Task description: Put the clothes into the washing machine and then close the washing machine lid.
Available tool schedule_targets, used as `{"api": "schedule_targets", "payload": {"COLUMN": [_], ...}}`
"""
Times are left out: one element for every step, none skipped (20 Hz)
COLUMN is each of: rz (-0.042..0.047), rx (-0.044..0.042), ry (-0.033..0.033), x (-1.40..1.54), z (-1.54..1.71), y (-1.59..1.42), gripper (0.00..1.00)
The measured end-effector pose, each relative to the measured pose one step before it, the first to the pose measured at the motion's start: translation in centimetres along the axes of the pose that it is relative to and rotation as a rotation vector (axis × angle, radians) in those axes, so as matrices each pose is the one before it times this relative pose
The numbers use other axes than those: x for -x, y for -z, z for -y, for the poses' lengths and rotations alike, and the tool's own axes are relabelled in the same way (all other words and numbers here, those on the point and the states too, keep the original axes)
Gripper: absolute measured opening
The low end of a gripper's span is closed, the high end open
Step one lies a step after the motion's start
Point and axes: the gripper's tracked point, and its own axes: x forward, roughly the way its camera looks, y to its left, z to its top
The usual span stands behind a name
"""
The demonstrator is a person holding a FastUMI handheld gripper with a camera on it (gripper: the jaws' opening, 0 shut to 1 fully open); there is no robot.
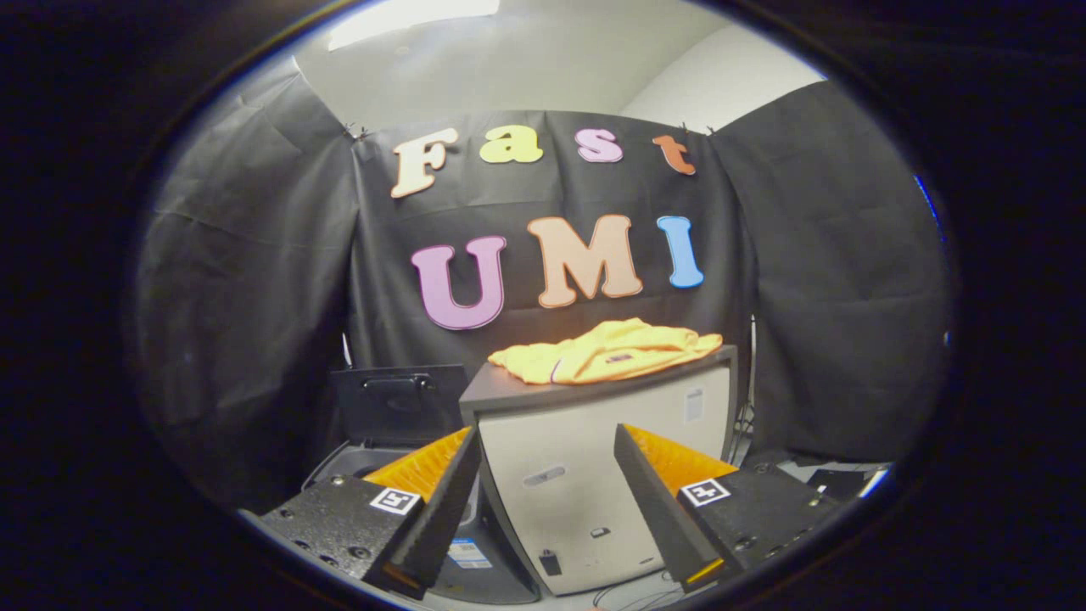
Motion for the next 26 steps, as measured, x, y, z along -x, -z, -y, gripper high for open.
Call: {"api": "schedule_targets", "payload": {"rz": [0.00799,0.00984,-0.00095,-0.00690,0.00026,-0.00291,0.01021,-0.00177,0.00226,-0.00824,-0.02822,-0.04448,-0.04284,-0.01654,-0.04283,-0.04767,-0.05870,-0.05963,-0.05965,-0.05552,-0.03403,-0.03168,-0.03852,-0.03368,-0.04750,0.04719], "rx": [0.02563,0.02825,0.02941,0.02353,0.01916,0.01930,0.01532,0.01073,-0.00560,0.00938,0.01516,0.02417,0.01877,0.01009,0.01077,-0.00628,-0.00814,-0.00593,-0.00211,0.00266,-0.00583,-0.02340,-0.00848,0.01496,0.01433,-0.07647], "ry": [0.01102,0.00973,0.00654,0.00624,-0.00617,-0.00385,-0.00620,-0.00924,-0.00830,-0.01787,-0.01138,-0.00071,-0.00964,0.00026,-0.01321,-0.01470,-0.01893,-0.00820,0.01244,0.02733,0.03382,0.00489,-0.03897,-0.01879,-0.00989,-0.00843], "x": [-1.133,-1.245,-1.302,-1.267,-1.297,-1.354,-1.407,-1.515,-1.578,-1.763,-2.030,-1.630,-1.728,-2.091,-2.034,-1.619,-1.225,-1.682,-1.124,-0.915,-0.514,-0.795,-0.454,-0.723,-0.300,-0.116], "z": [0.384,0.243,0.382,0.287,-0.010,-0.069,0.059,-0.044,-0.167,-0.368,-0.120,0.388,0.053,-0.010,-0.054,-0.141,-0.079,0.240,0.727,1.281,1.308,0.193,-0.629,-0.407,0.181,0.174], "y": [-1.117,-1.100,-0.913,-0.720,-0.972,-0.878,-0.955,-0.586,-0.692,-0.343,-0.020,0.453,0.509,0.096,0.779,0.604,1.258,1.165,1.120,1.101,0.471,0.443,0.662,1.066,1.347,-1.144], "gripper": [0.96,0.96,0.96,0.96,0.96,0.96,0.96,0.96,0.97,0.98,0.98,0.98,0.99,0.99,0.99,0.99,0.98,0.98,0.98,0.98,0.98,0.98,0.98,0.97,0.96,0.96]}}
